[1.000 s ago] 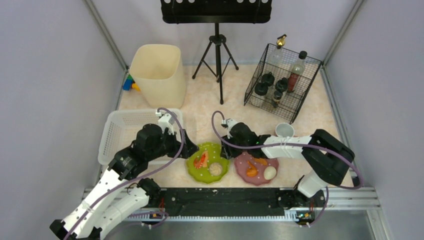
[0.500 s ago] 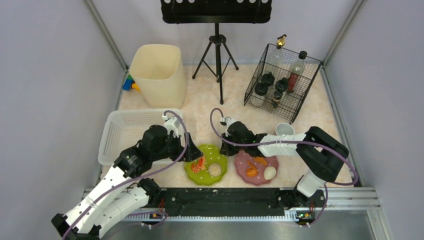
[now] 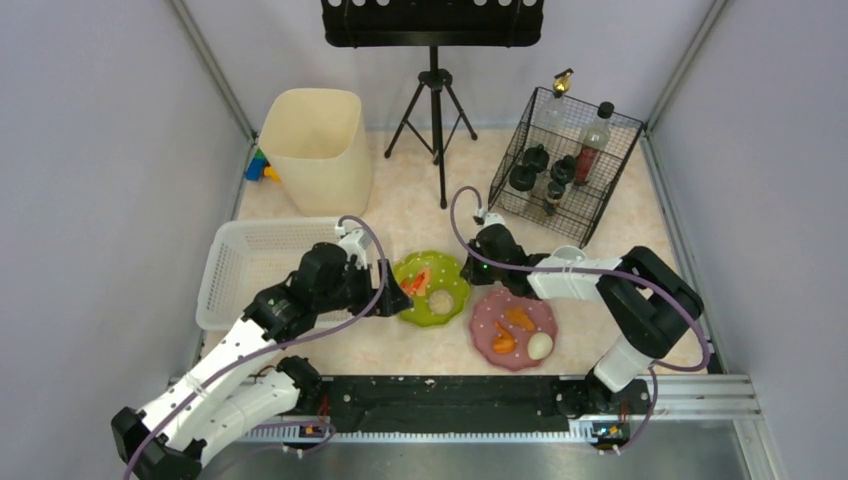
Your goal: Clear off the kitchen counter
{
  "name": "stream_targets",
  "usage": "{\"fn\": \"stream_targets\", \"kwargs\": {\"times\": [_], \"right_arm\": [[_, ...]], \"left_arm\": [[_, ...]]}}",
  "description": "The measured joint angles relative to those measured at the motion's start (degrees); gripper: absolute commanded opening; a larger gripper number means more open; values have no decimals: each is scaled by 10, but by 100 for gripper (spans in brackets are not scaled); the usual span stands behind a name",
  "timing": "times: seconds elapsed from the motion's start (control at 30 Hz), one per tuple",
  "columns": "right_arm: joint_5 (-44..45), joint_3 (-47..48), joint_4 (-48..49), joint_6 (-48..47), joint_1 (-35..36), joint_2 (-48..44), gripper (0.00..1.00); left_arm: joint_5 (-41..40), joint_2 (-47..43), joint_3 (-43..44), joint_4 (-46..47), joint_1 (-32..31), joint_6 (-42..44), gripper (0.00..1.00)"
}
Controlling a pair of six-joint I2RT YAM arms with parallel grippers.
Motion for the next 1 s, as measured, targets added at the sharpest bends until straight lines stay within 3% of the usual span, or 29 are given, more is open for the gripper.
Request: {"fn": "stream_targets", "kwargs": {"times": [0.37, 0.57, 0.9, 1.0], "right_arm": [[45, -2, 6, 16, -76, -2, 0], [46, -9, 11, 13, -111, -7, 0], [44, -17, 19, 8, -112, -12, 0], [43, -20, 22, 6, -112, -13, 0]], "left_arm": [[-55, 107, 0, 42, 0, -24, 84], [-86, 219, 10, 69, 0, -43, 80], [-121, 366, 61, 122, 0, -67, 73], [-124, 401, 72, 139, 2, -73, 65]]}}
